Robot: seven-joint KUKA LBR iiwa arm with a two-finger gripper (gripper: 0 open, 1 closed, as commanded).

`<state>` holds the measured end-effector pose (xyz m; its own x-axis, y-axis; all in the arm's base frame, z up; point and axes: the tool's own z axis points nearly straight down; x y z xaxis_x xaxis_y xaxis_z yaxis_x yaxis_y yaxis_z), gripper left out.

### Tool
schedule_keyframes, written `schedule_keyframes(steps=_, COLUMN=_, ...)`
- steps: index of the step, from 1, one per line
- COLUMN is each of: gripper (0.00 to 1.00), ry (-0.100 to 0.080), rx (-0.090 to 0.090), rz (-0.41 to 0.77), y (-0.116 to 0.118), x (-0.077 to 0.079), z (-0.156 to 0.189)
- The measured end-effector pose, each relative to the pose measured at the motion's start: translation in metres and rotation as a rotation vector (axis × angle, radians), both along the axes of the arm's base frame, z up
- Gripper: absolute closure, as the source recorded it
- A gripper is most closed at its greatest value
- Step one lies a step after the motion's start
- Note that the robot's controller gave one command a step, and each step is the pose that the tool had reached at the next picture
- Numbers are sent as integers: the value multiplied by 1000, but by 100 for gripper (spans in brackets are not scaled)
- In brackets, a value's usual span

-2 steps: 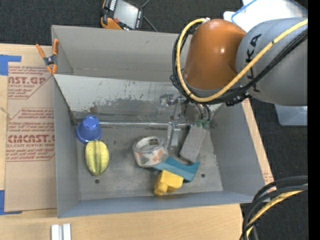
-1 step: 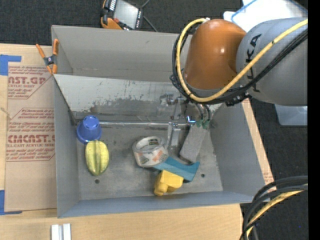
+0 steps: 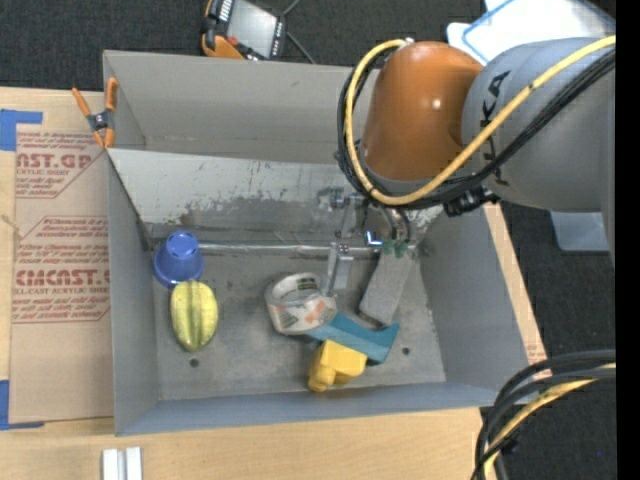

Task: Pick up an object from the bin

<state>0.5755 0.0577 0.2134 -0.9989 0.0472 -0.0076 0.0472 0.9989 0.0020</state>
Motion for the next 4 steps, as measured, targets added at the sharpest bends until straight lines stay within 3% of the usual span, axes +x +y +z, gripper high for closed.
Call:
schedule_keyframes(steps=1, gripper=0, ry=2, rx=-2, rz=225, y=-23, x=-17, z=-10)
schedule_keyframes(steps=2, gripper=100, ry=5, rx=3, rz=-229, y=15, x=6, z=-66)
schedule_keyframes(steps=3, gripper=100, ry=4, rx=3, rz=-228, y=14, x=5, z=-64)
schedule_keyframes(steps=4, gripper=100, ry=6, rx=3, rz=-249, y=8, x=4, z=44)
